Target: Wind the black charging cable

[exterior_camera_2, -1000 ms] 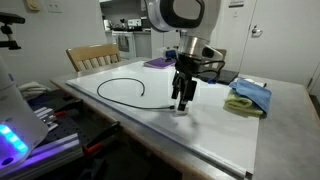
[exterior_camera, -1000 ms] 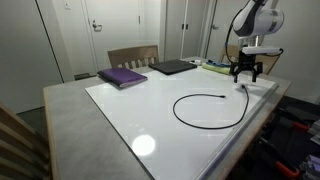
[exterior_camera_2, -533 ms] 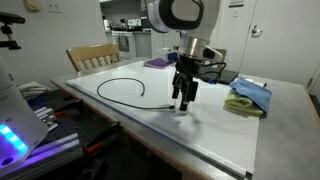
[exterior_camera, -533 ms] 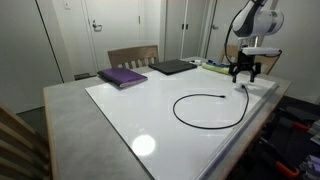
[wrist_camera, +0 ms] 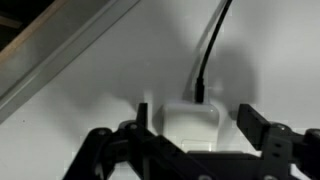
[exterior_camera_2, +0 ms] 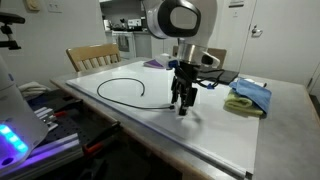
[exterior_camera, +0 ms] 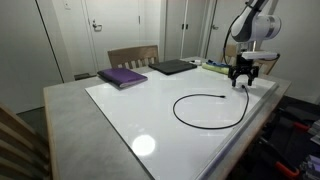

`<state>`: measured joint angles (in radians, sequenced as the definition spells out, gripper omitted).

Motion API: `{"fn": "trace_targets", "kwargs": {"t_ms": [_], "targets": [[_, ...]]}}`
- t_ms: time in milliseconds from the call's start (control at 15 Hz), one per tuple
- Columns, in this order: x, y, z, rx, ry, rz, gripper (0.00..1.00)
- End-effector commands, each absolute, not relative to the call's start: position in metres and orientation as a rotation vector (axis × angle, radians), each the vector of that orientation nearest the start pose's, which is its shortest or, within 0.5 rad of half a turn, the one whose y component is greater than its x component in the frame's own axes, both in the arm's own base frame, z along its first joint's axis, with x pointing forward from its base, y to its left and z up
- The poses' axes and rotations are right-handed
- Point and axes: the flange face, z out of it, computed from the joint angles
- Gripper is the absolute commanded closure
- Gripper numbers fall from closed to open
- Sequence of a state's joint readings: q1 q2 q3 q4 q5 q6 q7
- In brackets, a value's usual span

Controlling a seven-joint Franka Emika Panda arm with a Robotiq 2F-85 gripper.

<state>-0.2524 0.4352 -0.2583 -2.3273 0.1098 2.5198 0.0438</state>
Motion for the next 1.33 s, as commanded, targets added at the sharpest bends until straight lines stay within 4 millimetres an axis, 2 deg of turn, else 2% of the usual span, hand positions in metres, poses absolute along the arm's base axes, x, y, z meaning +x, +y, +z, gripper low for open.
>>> {"fn": "trace_targets", "kwargs": {"t_ms": [0, 333, 600, 800, 1000, 1267], "targets": [[0.428, -0.252, 0.137, -2.956, 0.983, 0.3, 0.4], [0.438, -0.25, 0.14, -2.958, 0.997, 0.256, 0.74], [0.448, -0.246, 0.145, -2.994, 0.942, 0.235, 0.74], [0.464, -0.238, 0.148, -3.041, 0.846, 0.227, 0.74], [0.488, -0.22, 0.151, -3.103, 0.654, 0.218, 0.74], [0.522, -0.181, 0.15, -3.132, 0.293, 0.189, 0.74]]}}
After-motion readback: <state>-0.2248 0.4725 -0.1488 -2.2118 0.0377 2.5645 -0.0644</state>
